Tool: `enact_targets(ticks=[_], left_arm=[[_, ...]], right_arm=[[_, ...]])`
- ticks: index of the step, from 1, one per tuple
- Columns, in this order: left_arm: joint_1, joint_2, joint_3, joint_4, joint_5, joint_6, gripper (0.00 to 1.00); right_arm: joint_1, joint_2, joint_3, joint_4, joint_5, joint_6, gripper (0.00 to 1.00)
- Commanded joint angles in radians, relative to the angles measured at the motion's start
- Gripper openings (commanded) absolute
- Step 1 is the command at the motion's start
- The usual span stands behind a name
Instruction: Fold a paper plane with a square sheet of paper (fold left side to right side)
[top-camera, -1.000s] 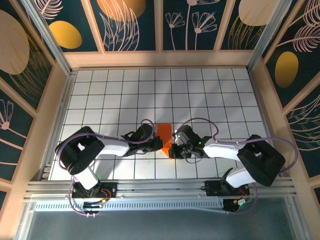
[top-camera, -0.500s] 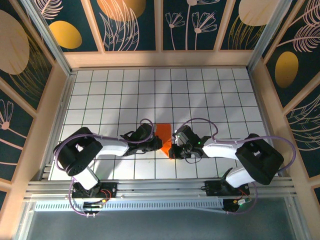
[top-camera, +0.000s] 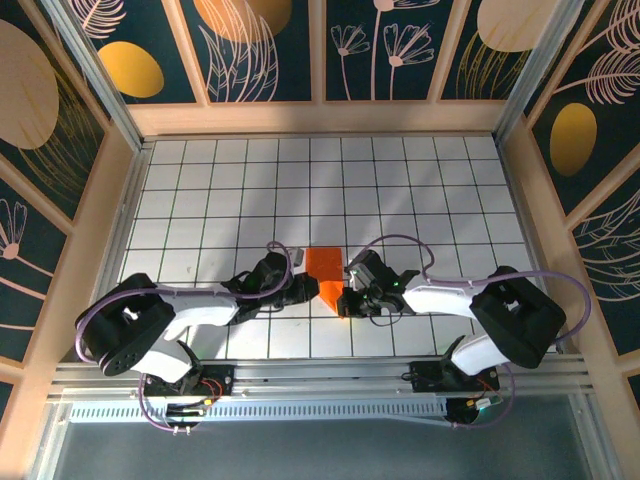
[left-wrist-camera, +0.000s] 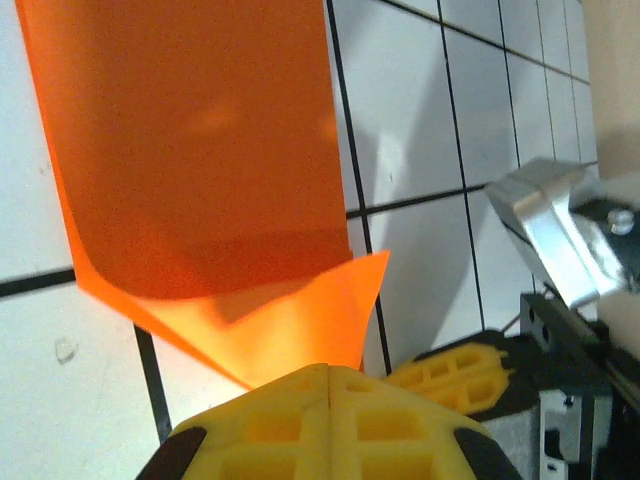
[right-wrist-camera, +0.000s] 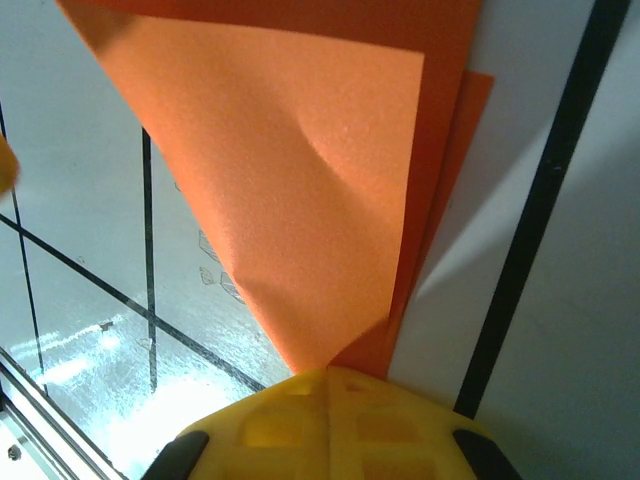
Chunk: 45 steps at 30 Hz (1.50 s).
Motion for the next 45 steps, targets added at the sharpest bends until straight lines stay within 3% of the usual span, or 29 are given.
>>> enact_targets(ticks=[1, 9, 21, 45], left_arm=[[-0.031, 0.02, -0.007, 0.129, 0.042, -0.036, 0.0], [-0.088, 0.127, 0.009, 0.209, 0.036, -0.088, 0.0], [-0.088, 0.18, 0.009, 0.208, 0.0, -0.101, 0.0], [-0.088, 0.215, 0.047, 0.058, -0.121, -0.121, 0.0]], right_arm=[[0.007, 0.048, -0.01, -0.121, 0.107, 0.012, 0.0], [0.017, 0.057, -0.004, -0.135, 0.123, 0.01, 0.0], [0.019, 0.065, 0.004, -0.15, 0.129, 0.007, 0.0], [0.024, 0.095, 0.024, -0.208, 0.158, -0.017, 0.0]])
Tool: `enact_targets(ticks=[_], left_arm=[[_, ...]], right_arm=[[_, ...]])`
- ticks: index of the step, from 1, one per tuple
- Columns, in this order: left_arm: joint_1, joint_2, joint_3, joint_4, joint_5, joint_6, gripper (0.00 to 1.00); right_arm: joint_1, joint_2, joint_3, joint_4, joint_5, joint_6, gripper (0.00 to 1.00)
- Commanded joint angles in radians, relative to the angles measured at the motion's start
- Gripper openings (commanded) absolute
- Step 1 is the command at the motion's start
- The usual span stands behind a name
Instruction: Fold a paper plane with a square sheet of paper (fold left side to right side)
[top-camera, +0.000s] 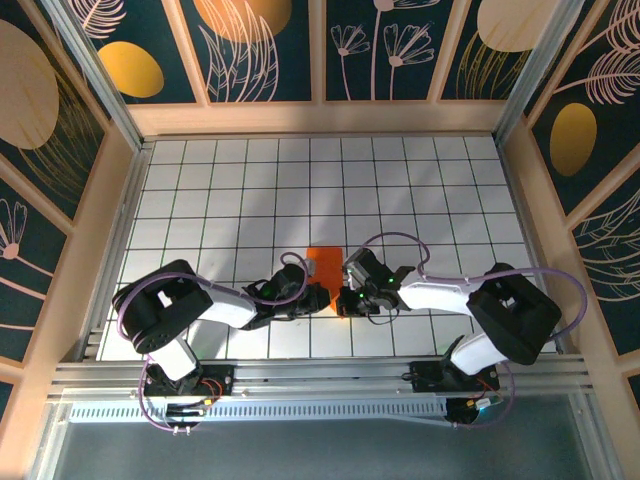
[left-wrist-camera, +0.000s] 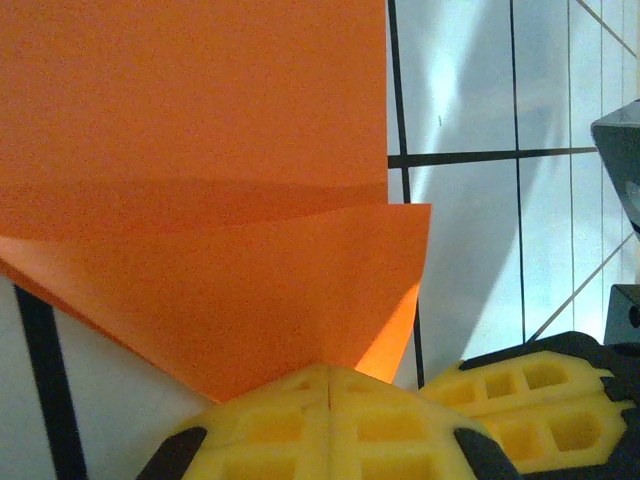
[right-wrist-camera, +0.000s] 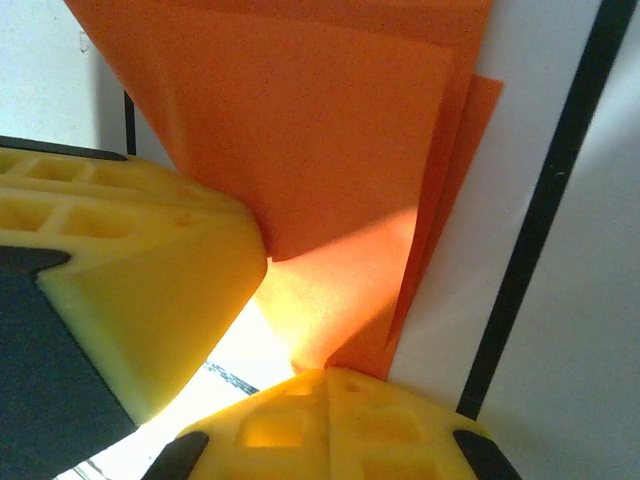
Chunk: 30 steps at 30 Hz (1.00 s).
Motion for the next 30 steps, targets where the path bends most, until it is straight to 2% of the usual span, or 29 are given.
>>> enact_targets(ticks=[1, 12, 30], left_arm=[[-0.001, 0.011, 0.014, -0.08, -0.071, -0.015, 0.0], [0.05, 0.007, -0.012, -0.094, -0.072, -0.027, 0.0], [0.245, -0.041, -0.059, -0.166, -0.082, 0.085, 0.0]], right_arm=[[0.005, 0.066, -0.031, -0.132, 0.127, -0.014, 0.0], [0.006, 0.07, -0.029, -0.144, 0.129, -0.02, 0.0], [0.006, 0.074, -0.032, -0.145, 0.125, -0.026, 0.0]])
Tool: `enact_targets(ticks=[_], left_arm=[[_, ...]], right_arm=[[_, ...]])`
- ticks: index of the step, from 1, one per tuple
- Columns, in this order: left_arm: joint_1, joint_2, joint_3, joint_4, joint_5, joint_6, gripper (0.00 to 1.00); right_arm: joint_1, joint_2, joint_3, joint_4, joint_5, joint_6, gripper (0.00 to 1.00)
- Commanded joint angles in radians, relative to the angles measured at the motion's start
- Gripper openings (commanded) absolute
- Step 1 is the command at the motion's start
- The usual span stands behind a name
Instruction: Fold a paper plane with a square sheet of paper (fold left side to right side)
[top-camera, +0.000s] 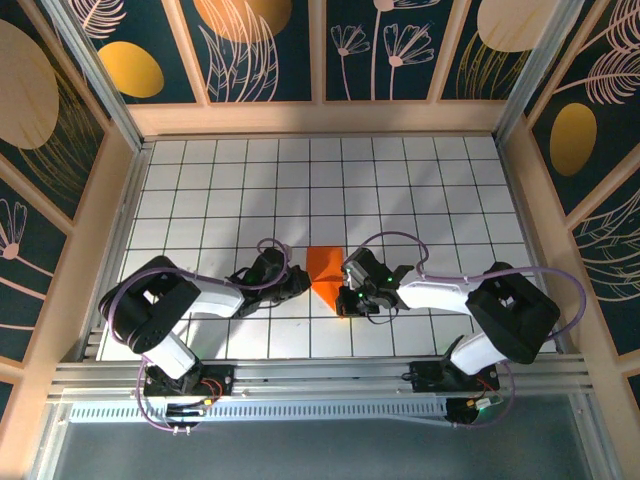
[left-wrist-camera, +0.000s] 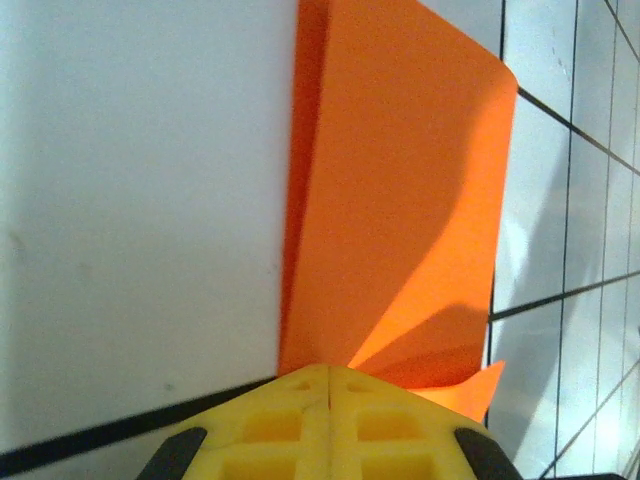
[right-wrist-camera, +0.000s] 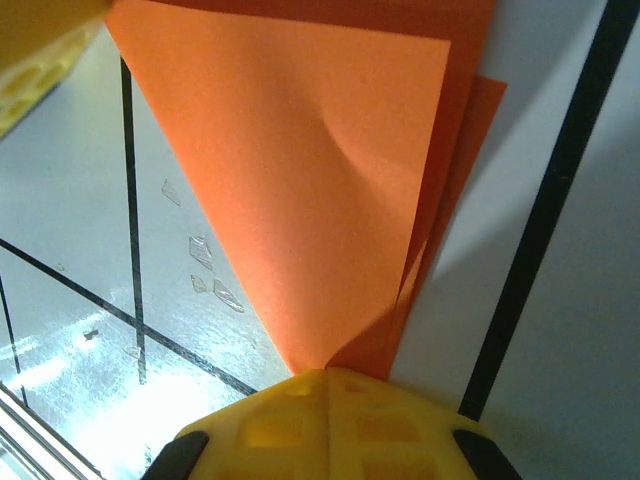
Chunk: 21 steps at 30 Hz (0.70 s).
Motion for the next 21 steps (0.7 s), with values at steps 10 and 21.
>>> enact_targets(ticks=[10, 21], left_arm=[[0.095, -0.088, -0.035, -0.153, -0.084, 0.107, 0.0], [0.005, -0.231, -0.04, -0.083, 0.06, 0.176, 0.0]], right_arm=[[0.005, 0.059, -0.041, -0.12, 0.116, -0.016, 0.0], [0.006, 0.06, -0.041, -0.11, 0.119, -0.008, 0.0]])
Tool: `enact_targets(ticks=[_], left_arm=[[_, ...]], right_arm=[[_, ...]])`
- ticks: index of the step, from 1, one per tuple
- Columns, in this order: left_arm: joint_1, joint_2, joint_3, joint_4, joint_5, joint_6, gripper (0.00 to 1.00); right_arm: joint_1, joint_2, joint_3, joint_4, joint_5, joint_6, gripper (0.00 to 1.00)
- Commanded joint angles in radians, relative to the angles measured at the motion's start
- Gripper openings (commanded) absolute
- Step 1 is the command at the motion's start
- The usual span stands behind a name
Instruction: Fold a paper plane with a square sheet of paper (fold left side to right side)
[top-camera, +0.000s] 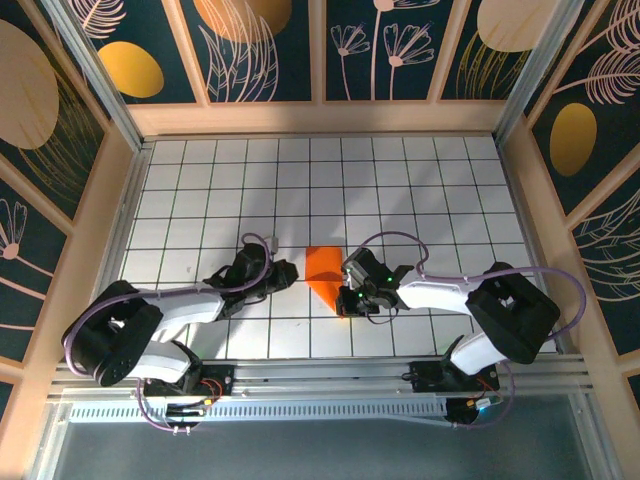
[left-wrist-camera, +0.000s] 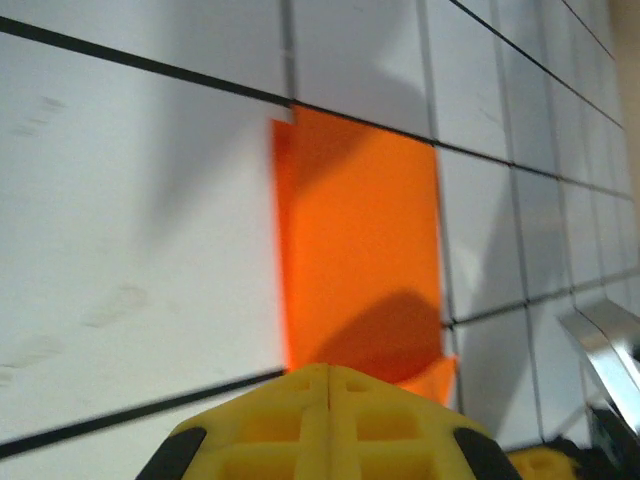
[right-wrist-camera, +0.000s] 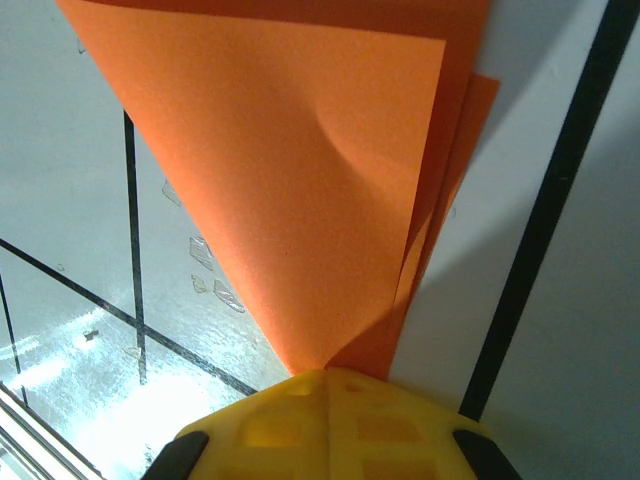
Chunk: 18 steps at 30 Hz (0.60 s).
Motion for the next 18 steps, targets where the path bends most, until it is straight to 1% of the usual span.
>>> enact_targets(ticks=[1, 4, 8, 18], left_arm=[[-0.057, 0.02, 0.018, 0.036, 0.061, 0.03, 0.0], [-0.1, 0.082, 0.05, 0.063, 0.071, 0.011, 0.0], [-0.129, 0.169, 0.089, 0.111, 0.085, -0.002, 0.0], [-0.139, 0.241, 0.114, 0.115, 0.073, -0.005, 0.0]], right_arm=[[0.006, 0.058, -0.045, -0.108, 0.12, -0.007, 0.0], [0.006, 0.058, -0.05, -0.104, 0.117, -0.003, 0.0], [0.007, 0.058, -0.051, -0.104, 0.117, -0.004, 0.0], [0.006, 0.065, -0.052, -0.099, 0.119, -0.006, 0.0]])
